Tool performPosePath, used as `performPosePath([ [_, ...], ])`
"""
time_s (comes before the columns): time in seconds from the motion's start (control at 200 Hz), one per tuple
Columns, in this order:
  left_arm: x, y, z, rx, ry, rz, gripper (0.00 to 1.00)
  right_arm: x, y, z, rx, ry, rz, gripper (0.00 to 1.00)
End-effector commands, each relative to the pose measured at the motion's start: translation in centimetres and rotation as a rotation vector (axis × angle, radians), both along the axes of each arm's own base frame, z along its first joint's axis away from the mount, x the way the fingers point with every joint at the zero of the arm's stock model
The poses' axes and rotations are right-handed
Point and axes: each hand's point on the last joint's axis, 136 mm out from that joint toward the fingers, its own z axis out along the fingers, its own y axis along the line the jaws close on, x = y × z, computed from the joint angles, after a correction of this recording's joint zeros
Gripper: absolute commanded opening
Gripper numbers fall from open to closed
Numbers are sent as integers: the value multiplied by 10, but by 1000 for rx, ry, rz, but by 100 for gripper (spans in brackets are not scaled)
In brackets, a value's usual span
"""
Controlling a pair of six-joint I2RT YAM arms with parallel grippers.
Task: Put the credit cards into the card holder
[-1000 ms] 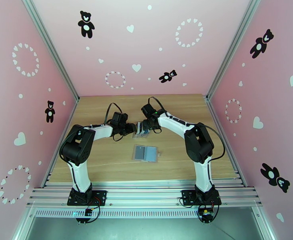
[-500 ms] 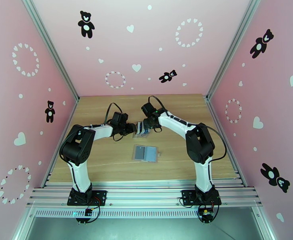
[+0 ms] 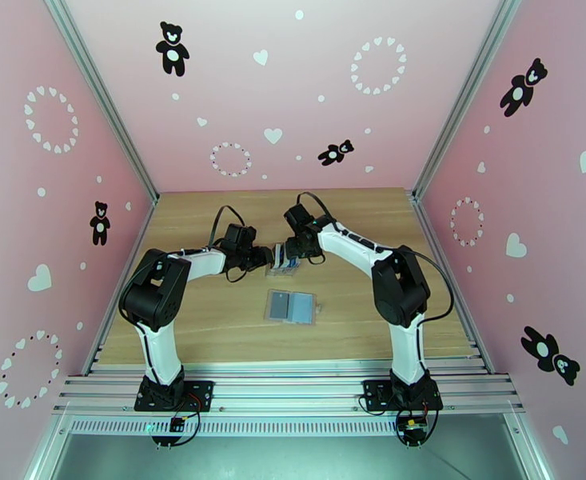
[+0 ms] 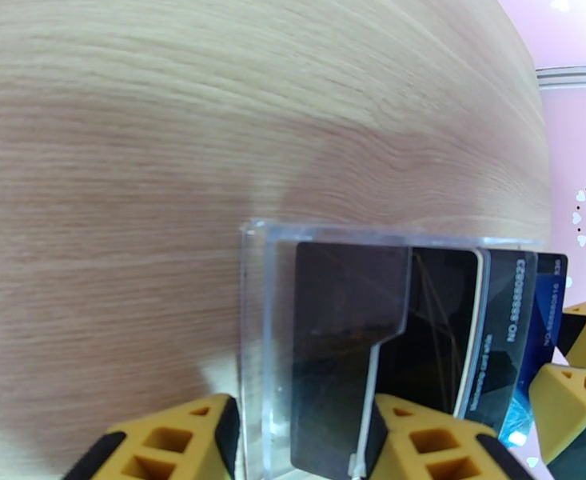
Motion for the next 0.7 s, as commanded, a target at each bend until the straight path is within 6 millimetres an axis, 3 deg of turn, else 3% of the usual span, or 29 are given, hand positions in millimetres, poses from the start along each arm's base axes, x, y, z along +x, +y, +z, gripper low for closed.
performPosePath([
  [0.0,-4,5,-14,33,47,11,48,1,-6,-9,-31,22,-10,58],
  [0.436,-4,5,-15,34,49,11,48,1,-4,-31,-41,69,2,58],
  [0.566,-4,5,-16,35,52,13,40,2,-13,-25,-82,52,2,57],
  [0.691,-4,6,-18,37,60,16,40,5,-23,-13,-120,28,-4,56],
])
